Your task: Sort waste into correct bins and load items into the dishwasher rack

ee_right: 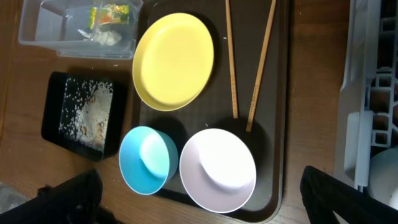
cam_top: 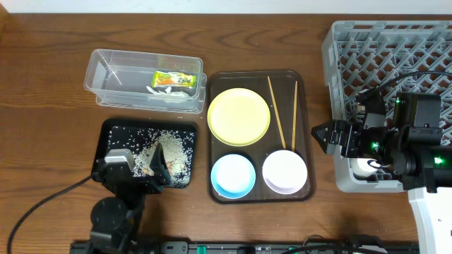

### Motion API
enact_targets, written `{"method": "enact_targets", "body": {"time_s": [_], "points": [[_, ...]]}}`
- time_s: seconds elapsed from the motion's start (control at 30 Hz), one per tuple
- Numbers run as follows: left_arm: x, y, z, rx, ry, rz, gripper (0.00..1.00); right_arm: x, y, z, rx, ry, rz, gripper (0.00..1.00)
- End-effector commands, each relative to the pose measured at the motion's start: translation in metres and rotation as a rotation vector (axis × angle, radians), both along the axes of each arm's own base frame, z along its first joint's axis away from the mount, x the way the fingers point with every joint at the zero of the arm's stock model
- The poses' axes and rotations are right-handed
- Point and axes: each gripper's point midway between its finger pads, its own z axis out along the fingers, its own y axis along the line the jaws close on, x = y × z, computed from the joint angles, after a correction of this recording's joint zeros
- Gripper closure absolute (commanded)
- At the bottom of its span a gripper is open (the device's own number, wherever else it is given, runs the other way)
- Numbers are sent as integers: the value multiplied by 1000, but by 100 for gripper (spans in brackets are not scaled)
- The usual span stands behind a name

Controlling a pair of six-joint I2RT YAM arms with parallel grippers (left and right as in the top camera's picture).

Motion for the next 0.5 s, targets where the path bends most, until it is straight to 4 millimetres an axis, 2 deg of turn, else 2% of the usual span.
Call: {"method": "enact_targets", "body": {"time_s": [0.0,0.1,0.47], "points": [[1,-1,-13,13,-11,-7,10,0,4,4,3,-6,7,1],[5,-3,-28,11,-11,-17,9,0,4,4,2,-6,7,1],[14,-5,-65,8,-21,-20,10,0,4,4,3,-6,7,1]]}}
